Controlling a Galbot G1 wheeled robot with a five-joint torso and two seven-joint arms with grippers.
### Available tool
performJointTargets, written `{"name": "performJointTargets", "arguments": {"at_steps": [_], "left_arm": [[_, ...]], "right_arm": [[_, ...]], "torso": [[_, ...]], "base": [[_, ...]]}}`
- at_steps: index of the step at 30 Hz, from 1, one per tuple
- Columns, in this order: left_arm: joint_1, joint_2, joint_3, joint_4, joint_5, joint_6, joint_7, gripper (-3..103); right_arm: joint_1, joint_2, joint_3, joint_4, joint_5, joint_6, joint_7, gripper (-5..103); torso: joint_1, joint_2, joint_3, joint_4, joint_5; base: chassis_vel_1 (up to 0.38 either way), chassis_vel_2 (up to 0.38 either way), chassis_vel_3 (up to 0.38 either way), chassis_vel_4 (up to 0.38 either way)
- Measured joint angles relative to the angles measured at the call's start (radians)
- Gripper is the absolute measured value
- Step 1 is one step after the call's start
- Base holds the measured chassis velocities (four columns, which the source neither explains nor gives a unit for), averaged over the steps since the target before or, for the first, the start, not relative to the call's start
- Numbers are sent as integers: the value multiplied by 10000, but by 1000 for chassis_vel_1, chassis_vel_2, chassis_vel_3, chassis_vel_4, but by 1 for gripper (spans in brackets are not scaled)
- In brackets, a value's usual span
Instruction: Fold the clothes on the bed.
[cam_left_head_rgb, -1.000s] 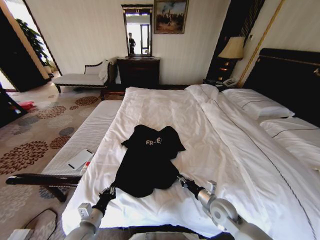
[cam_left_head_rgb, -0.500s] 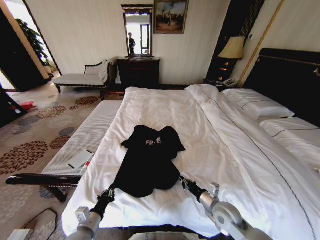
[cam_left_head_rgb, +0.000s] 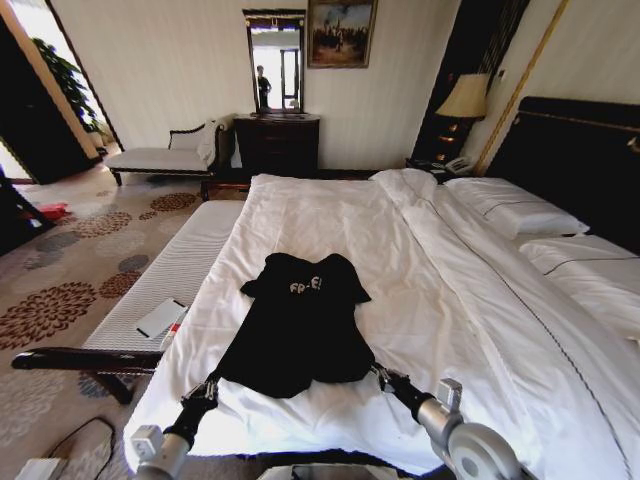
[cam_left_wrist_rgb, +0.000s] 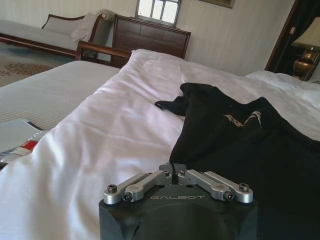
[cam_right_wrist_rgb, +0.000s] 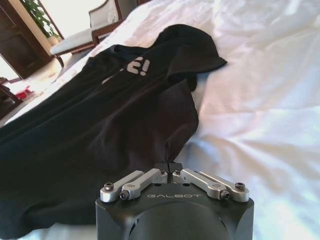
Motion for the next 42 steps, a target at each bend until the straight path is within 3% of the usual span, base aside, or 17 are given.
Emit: {"name": "performJointTargets", "arguments": {"at_steps": [16, 28, 33, 42], "left_arm": [[1734, 36, -1029, -1019, -64, -219, -155, 0], [2923, -34, -1137, -1568, 272, -330, -318, 0], [2622, -140, -889, -1285, 437, -270, -456, 0], [541, -303, -137, -514, 729, 767, -1182, 0]], "right_arm": [[-1685, 138, 1251, 1344, 259, -1078, 827, 0], [-3191, 272, 2022, 2678, 312, -2023, 1553, 0], [-2783, 271, 1669, 2277, 237, -2148, 1681, 0], [-410, 108, 381, 744, 631, -1780, 1827, 0]], "torso": [[0, 0, 0, 2, 1], [-1, 0, 0, 1, 1], [-1, 1, 0, -2, 1], [2, -1, 3, 0, 1]], "base": [[0, 0, 0, 0], [0, 0, 0, 0], [0, 0, 0, 0], [0, 0, 0, 0]]}}
